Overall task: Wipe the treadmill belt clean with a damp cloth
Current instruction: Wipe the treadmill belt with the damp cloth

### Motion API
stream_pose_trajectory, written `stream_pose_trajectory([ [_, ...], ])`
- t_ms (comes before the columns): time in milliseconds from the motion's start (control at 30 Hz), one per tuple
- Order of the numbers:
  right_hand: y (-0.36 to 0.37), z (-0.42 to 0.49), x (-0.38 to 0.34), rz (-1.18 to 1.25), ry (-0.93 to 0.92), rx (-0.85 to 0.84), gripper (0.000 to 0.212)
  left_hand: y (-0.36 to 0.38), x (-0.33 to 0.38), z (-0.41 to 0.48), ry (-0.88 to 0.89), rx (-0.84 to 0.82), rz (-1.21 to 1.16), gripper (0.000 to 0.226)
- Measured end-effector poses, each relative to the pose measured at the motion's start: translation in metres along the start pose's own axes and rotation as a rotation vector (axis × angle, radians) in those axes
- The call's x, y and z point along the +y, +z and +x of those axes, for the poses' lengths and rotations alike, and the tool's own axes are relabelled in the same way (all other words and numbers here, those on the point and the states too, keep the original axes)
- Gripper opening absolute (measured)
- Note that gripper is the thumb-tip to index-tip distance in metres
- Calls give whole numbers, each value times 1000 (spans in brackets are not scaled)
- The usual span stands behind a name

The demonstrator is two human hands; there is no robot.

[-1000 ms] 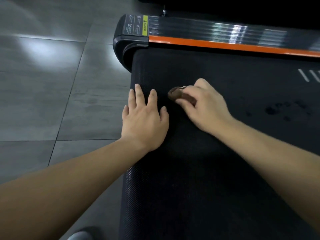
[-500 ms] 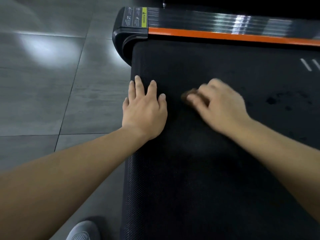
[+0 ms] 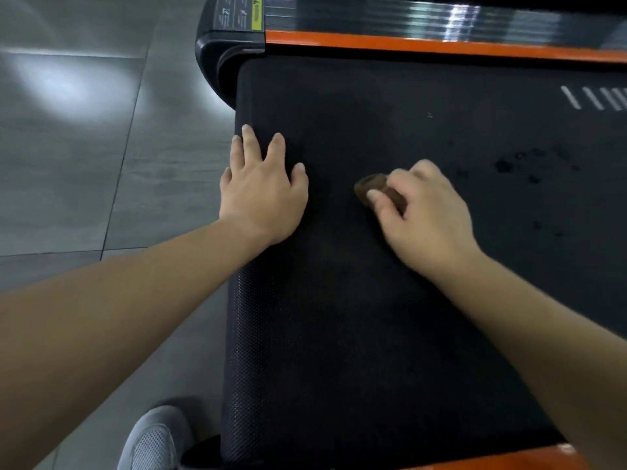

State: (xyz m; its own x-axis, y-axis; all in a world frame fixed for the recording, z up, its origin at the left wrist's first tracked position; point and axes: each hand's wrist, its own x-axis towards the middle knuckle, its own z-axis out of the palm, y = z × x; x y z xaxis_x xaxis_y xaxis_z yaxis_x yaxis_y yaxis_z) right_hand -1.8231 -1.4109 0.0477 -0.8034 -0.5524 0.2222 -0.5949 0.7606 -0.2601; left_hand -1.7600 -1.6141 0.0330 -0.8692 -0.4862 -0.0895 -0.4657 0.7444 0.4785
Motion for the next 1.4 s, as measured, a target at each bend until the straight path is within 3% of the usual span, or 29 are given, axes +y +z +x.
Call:
stream_pose_trajectory([
  [67,-2,-44,-27,86,-114,-44,32,0,-1,0,48,1,38,61],
  [167,-14,-94,-43,230,-411,-252,24,1,-2,0,165,8,108,57],
  [233,-17,-76,-22,157,-479,-221,27,1,-1,-1,207,-1,139,57],
  [333,-19,-32,16,-33,-158,4,38,2,0,-1,231,-8,158,57],
  [400,-16,-44,17,-13,-35,23,40,3,0,0,229,-3,165,57],
  [533,-30,-114,-14,226,-435,-250,23,4,2,2,234,-2,205,57],
  [600,-32,-101,4,209,-502,-273,21,3,3,1,228,-14,231,57],
  [700,-28,-46,45,43,-224,-14,33,3,13,2,185,-51,239,54],
  [767,-22,-30,55,-15,17,65,34,5,27,5,124,-86,247,52],
  [800,-19,-34,48,-8,38,75,31,8,34,7,100,-92,250,53],
  [933,-17,-70,11,147,-295,-97,30,19,40,10,118,-29,231,56],
  [1000,-20,-46,28,58,-360,-91,33,20,37,10,139,-10,220,55],
  [1167,-12,25,71,-57,105,64,27,24,38,10,169,3,279,58],
  [1200,-9,15,60,-54,82,60,29,24,38,10,171,3,289,59],
  [1333,-11,-48,20,131,-296,-120,36,24,39,10,164,9,303,60],
  [1400,-13,-25,35,62,-347,-112,34,24,39,9,165,4,305,60],
])
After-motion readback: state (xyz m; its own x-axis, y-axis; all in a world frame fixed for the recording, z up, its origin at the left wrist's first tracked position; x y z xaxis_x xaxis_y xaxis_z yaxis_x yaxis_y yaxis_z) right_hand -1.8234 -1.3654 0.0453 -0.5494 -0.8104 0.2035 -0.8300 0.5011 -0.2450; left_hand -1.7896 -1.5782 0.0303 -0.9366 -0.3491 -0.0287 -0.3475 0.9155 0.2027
